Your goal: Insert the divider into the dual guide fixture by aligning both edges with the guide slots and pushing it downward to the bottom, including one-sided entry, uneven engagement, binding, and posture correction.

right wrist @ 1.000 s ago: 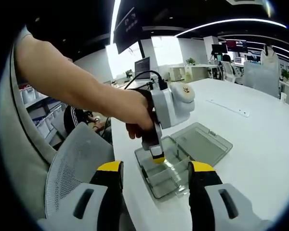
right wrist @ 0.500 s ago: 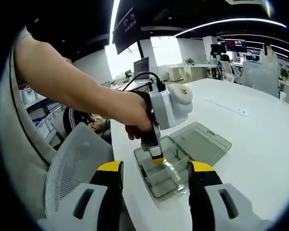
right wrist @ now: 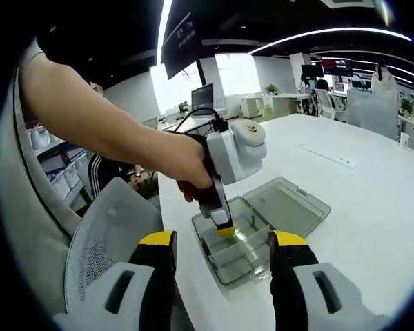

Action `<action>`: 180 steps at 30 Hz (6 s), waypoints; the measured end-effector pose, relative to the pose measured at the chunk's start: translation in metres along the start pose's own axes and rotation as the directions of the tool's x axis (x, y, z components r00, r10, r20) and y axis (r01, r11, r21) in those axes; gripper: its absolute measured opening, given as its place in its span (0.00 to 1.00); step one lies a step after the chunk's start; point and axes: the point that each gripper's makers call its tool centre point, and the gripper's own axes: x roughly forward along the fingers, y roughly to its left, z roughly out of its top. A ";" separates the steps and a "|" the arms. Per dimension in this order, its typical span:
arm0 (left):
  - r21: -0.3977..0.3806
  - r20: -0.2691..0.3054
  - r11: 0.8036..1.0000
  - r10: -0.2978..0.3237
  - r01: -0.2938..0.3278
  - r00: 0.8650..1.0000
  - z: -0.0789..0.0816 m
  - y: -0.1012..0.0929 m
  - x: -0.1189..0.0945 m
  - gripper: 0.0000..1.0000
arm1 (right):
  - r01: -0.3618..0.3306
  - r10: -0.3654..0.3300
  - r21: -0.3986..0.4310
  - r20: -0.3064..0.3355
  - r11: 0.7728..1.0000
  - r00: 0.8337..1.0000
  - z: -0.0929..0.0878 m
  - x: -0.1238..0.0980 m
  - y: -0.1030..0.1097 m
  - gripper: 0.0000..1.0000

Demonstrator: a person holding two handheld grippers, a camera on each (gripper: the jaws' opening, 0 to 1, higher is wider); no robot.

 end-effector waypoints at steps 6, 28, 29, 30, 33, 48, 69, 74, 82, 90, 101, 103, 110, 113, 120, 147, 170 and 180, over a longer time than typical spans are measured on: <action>-0.010 0.025 1.000 -0.008 0.008 1.000 -0.001 0.001 -0.006 0.13 | 0.001 0.000 -0.003 0.004 1.000 1.000 0.001 -0.001 0.000 0.51; -0.050 0.024 0.998 -0.034 0.035 0.999 -0.003 -0.003 -0.013 0.05 | 0.001 -0.001 -0.007 0.014 1.000 1.000 0.005 -0.002 0.001 0.52; -0.048 0.022 0.998 -0.034 0.035 0.999 -0.004 -0.004 -0.013 0.04 | 0.002 -0.002 -0.007 0.013 1.000 1.000 0.005 -0.002 0.001 0.52; -0.049 0.021 0.998 -0.035 0.036 0.999 -0.004 -0.005 -0.013 0.04 | 0.003 -0.003 -0.006 0.013 1.000 1.000 0.005 -0.002 0.001 0.52; -0.055 0.013 0.998 -0.028 0.028 1.000 -0.006 -0.004 -0.013 0.03 | 0.008 -0.008 -0.005 0.014 1.000 1.000 0.005 -0.004 0.000 0.52; -0.054 0.001 0.999 0.005 -0.004 1.000 -0.005 -0.001 -0.009 0.01 | 0.035 -0.036 0.009 0.021 0.999 0.999 0.004 -0.011 -0.001 0.51; 0.013 0.062 0.999 -0.039 0.038 0.997 -0.004 -0.008 -0.016 0.17 | 0.146 -0.147 0.045 0.023 0.988 0.989 0.001 -0.036 -0.001 0.52; 0.023 0.083 0.999 -0.051 0.049 0.995 -0.003 -0.006 -0.023 0.19 | 0.167 -0.168 0.044 0.029 0.985 0.985 0.006 -0.036 0.004 0.52; 0.038 0.167 0.994 -0.106 0.101 0.980 -0.006 -0.002 -0.039 0.27 | 0.191 -0.193 0.050 0.027 0.980 0.981 0.002 -0.035 0.008 0.52; 0.063 0.282 0.987 -0.161 0.149 0.946 -0.005 0.002 -0.058 0.32 | 0.212 -0.214 0.062 0.016 0.975 0.977 -0.007 -0.038 0.005 0.52; 0.098 0.419 0.974 -0.225 0.202 0.880 -0.007 -0.002 -0.083 0.37 | 0.213 -0.212 0.044 -0.012 0.976 0.977 -0.009 -0.037 0.002 0.52; 0.110 0.453 0.967 -0.255 0.230 0.854 -0.005 -0.006 -0.088 0.37 | 0.210 -0.209 0.038 -0.024 0.977 0.978 -0.011 -0.036 0.002 0.52; 0.131 0.507 0.955 -0.295 0.265 0.810 -0.005 -0.015 -0.102 0.38 | 0.199 -0.197 0.026 -0.047 0.980 0.979 -0.013 -0.033 0.004 0.52; 0.150 0.542 0.949 -0.314 0.277 0.780 -0.002 -0.019 -0.113 0.38 | 0.197 -0.196 0.026 -0.053 0.980 0.979 -0.014 -0.032 0.004 0.52; 0.223 0.592 0.926 -0.377 0.304 0.712 0.000 -0.028 -0.127 0.46 | 0.198 -0.196 0.031 -0.071 0.980 0.978 -0.018 -0.031 0.003 0.51; 0.342 0.651 0.891 -0.453 0.298 0.609 0.001 -0.034 -0.143 0.48 | 0.226 -0.222 0.010 -0.135 0.974 0.966 -0.031 -0.035 -0.016 0.43; 0.366 0.636 0.881 -0.471 0.299 0.611 0.006 -0.038 -0.141 0.48 | 0.250 -0.248 -0.002 -0.122 0.968 0.961 -0.028 -0.040 -0.037 0.40; 0.398 0.637 0.878 -0.473 0.265 0.609 0.003 -0.042 -0.145 0.49 | 0.251 -0.253 -0.036 -0.143 0.967 0.957 -0.029 -0.045 -0.040 0.41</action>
